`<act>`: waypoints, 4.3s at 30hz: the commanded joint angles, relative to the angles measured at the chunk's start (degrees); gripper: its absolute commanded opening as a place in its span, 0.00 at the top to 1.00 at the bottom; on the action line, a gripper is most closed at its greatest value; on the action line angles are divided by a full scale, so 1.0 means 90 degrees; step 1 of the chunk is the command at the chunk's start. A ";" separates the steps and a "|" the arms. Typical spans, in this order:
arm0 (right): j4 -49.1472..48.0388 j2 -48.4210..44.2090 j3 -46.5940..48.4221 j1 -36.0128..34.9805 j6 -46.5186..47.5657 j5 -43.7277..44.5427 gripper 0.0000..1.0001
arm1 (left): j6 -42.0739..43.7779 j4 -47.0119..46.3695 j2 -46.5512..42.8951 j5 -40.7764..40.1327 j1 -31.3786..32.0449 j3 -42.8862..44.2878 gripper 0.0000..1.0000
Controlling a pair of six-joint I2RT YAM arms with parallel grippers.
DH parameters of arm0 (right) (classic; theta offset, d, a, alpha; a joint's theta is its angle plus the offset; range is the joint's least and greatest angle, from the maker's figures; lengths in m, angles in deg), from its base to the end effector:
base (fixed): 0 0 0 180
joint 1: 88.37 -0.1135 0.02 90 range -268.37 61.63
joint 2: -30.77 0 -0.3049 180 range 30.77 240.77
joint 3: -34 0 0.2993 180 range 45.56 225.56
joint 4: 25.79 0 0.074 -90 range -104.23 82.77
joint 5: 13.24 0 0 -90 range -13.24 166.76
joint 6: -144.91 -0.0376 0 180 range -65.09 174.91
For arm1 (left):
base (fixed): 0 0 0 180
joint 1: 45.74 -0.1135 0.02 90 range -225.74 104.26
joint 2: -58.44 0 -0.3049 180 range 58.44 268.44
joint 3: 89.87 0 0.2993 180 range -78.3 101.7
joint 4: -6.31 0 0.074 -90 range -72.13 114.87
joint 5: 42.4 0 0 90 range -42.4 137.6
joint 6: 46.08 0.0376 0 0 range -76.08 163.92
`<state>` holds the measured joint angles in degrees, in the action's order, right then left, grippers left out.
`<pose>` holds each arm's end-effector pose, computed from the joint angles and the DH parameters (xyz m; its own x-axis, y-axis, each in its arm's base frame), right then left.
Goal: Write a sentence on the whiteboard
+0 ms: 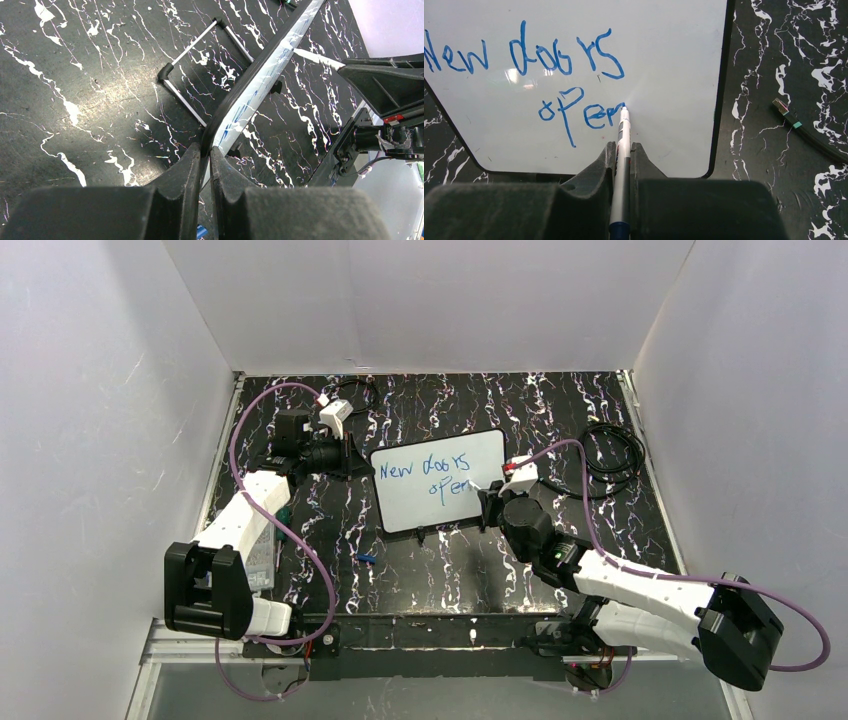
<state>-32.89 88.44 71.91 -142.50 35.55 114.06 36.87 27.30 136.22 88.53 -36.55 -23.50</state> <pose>0.1591 0.1811 0.2472 -0.2200 0.1458 -0.9645 -0.2387 0.9507 0.1981 0.3271 -0.0779 0.2974 -0.6068 0.0042 -0.7949 0.5968 0.6630 -0.4520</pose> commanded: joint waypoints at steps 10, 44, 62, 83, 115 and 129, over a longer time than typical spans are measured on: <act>0.0321 -0.0214 -0.0168 0.0008 -0.0359 -0.0010 0.99 | 0.0027 0.0013 -0.0291 0.0197 0.0063 0.0006 1.00; 0.0329 -0.0506 0.0212 0.0733 0.0334 -0.0967 0.99 | 0.0031 0.0011 -0.0319 0.0150 0.0062 0.0002 1.00; -0.0067 -0.0483 0.0236 0.0770 0.0440 -0.0839 0.99 | 0.0030 0.0012 -0.0273 0.0169 0.0063 0.0004 1.00; -0.0270 -0.0540 0.0256 0.0770 0.0633 -0.0827 0.99 | 0.0018 0.0009 -0.0264 0.0169 0.0060 0.0004 1.00; 0.0196 -0.0792 -0.0125 0.0770 0.0456 -0.0556 0.99 | 0.0021 0.0011 -0.0281 0.0160 0.0063 -0.0006 1.00; 0.0147 -0.0551 -0.0154 0.0770 0.0551 -0.0512 0.99 | 0.0014 0.0016 -0.0278 0.0168 0.0063 -0.0006 1.00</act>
<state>-29.26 83.43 70.90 -135.95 40.10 108.12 36.87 27.35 135.80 88.50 -36.27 -23.50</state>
